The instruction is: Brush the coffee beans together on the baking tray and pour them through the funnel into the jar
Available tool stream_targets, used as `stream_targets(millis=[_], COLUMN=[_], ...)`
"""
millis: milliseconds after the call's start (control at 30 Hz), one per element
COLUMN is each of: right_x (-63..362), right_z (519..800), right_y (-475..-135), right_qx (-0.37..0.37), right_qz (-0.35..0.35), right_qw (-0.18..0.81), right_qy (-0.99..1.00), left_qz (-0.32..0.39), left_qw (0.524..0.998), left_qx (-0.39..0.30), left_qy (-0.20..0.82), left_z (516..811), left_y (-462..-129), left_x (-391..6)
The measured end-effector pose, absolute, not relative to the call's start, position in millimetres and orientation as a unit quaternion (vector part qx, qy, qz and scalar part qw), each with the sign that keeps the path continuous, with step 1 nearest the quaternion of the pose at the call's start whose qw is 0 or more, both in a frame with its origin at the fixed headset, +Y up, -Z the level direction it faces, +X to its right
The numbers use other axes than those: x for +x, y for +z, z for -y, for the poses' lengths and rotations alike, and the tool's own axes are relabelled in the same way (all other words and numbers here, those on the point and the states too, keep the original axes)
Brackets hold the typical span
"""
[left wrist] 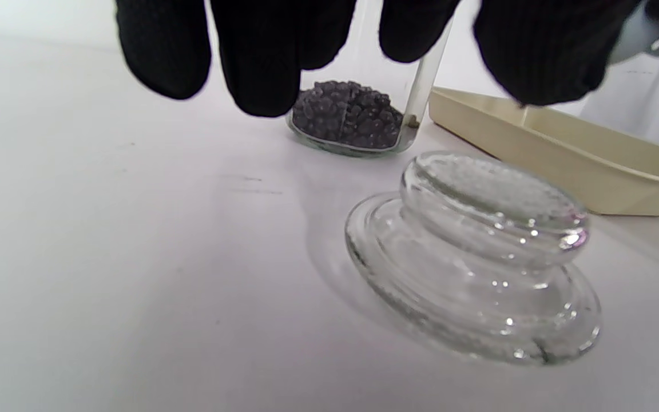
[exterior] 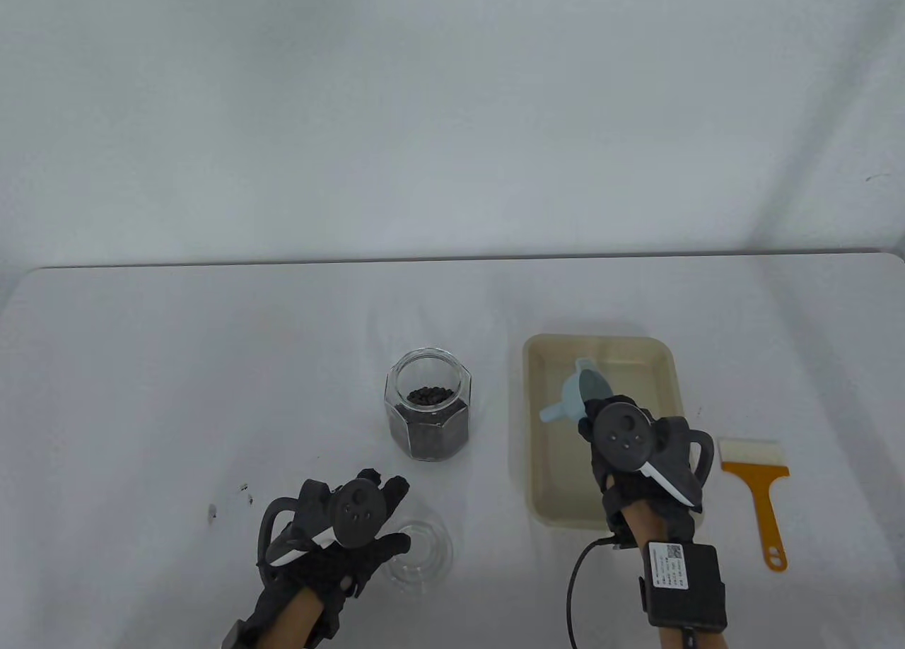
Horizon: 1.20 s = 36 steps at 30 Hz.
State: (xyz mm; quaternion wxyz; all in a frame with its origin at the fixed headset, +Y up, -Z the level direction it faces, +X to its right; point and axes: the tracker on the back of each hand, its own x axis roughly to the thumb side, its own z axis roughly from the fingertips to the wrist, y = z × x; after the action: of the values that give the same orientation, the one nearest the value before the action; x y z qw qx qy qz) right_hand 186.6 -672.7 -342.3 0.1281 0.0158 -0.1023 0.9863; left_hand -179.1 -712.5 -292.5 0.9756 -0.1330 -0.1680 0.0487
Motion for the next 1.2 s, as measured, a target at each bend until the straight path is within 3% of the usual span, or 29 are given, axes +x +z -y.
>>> stream_targets(millis=[300, 600, 1200], right_x=[217.3, 227.7, 233.0], right_z=[717.7, 730.4, 740.8], right_y=[-331.2, -328.6, -322.6], right_qx=[-0.021, -0.052, -0.066], right_qz=[0.058, 0.032, -0.019], right_qw=[0.121, 0.141, 0.063], right_qy=[0.991, 0.988, 0.996], left_qz=[0.164, 0.164, 0.167], left_qw=[0.976, 0.976, 0.975], left_qx=[-0.138, -0.137, -0.143], left_qy=[0.049, 0.051, 0.047], left_z=[712.7, 713.1, 713.6], left_y=[-292.4, -292.4, -292.0], left_x=[-179.9, -179.8, -178.1])
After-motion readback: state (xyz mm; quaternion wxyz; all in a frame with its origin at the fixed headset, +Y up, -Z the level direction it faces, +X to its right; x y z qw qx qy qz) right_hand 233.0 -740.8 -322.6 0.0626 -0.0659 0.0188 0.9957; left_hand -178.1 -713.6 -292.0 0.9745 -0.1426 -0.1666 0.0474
